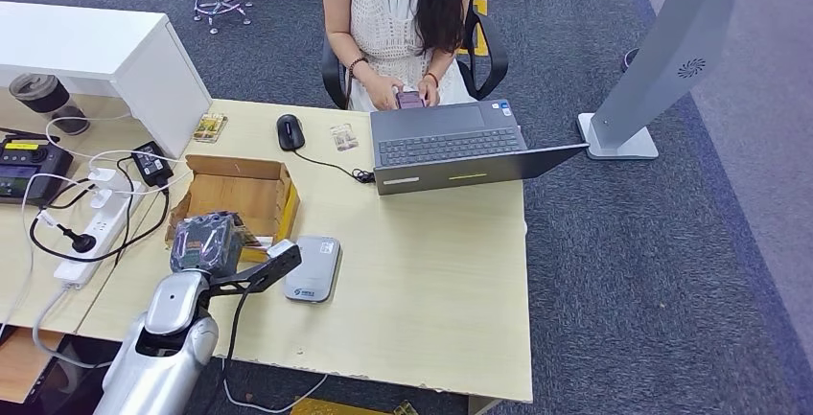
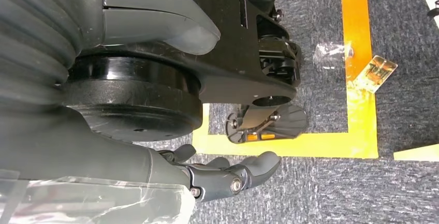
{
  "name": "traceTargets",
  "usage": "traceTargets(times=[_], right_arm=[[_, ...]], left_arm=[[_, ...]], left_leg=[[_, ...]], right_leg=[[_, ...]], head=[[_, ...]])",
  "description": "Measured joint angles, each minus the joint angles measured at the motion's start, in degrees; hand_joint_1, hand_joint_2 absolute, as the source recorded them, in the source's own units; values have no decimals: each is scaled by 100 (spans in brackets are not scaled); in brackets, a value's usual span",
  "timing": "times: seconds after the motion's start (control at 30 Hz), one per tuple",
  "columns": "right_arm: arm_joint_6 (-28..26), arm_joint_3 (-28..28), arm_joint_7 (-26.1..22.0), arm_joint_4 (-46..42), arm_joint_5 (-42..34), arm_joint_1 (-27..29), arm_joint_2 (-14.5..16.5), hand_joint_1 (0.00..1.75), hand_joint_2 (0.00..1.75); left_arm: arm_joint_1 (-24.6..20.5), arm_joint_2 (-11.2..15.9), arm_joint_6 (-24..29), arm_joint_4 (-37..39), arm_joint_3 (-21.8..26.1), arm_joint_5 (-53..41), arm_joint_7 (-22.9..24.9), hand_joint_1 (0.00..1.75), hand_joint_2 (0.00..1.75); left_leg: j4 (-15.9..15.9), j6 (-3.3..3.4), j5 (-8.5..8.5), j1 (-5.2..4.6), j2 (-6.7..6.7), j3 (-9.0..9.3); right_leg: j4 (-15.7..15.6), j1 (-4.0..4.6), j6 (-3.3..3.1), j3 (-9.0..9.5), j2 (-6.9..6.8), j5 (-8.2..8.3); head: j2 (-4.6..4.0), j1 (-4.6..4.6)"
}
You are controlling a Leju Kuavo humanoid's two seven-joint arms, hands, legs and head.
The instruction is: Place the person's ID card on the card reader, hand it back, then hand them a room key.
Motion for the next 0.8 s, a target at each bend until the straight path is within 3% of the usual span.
traceTargets(times=[0.5, 0.8], right_arm=[[14, -8, 0, -21, 90, 1, 19, 0, 175], [26, -8, -9, -26, 196, 1, 28, 0, 175]], left_arm=[[-26, 16, 355, 78, 2, 44, -39, 175, 175], [-440, 68, 427, 256, 13, -21, -60, 175, 175]], left_leg=[[0, 0, 0, 0, 0, 0], [0, 0, 1, 0, -1, 0]], right_leg=[[0, 0, 0, -1, 0, 0], [0, 0, 0, -1, -1, 0]], head=[[0, 0], [0, 1]])
